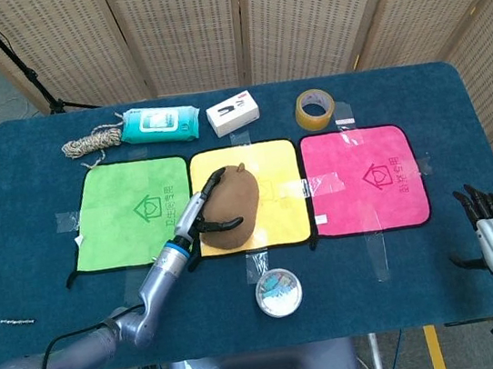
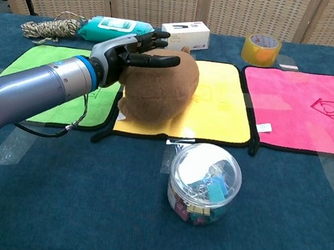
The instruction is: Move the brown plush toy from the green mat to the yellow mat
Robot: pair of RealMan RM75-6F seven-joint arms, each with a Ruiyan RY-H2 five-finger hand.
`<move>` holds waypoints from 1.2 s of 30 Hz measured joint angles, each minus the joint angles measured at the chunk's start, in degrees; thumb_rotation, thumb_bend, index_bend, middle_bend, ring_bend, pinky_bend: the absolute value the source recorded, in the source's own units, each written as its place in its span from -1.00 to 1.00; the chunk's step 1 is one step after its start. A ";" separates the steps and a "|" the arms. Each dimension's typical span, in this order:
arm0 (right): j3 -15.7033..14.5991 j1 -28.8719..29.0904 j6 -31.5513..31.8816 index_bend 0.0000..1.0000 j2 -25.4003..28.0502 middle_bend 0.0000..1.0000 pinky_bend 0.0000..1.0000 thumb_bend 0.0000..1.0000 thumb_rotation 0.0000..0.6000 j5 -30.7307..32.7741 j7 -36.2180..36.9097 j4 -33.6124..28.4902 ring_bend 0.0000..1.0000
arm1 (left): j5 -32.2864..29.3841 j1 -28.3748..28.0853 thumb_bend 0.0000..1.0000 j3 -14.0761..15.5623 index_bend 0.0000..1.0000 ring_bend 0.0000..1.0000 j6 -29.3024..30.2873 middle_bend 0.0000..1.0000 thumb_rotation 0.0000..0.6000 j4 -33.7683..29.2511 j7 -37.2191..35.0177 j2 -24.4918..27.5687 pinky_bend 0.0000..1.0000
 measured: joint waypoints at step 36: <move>-0.76 -1.07 4.85 -1.00 2.12 -1.00 -1.00 -1.00 1.00 -5.49 0.56 -3.00 -1.00 | 5.20 31.27 -1.00 15.72 -1.00 -1.00 29.01 -1.00 1.00 -25.54 40.55 42.72 -1.00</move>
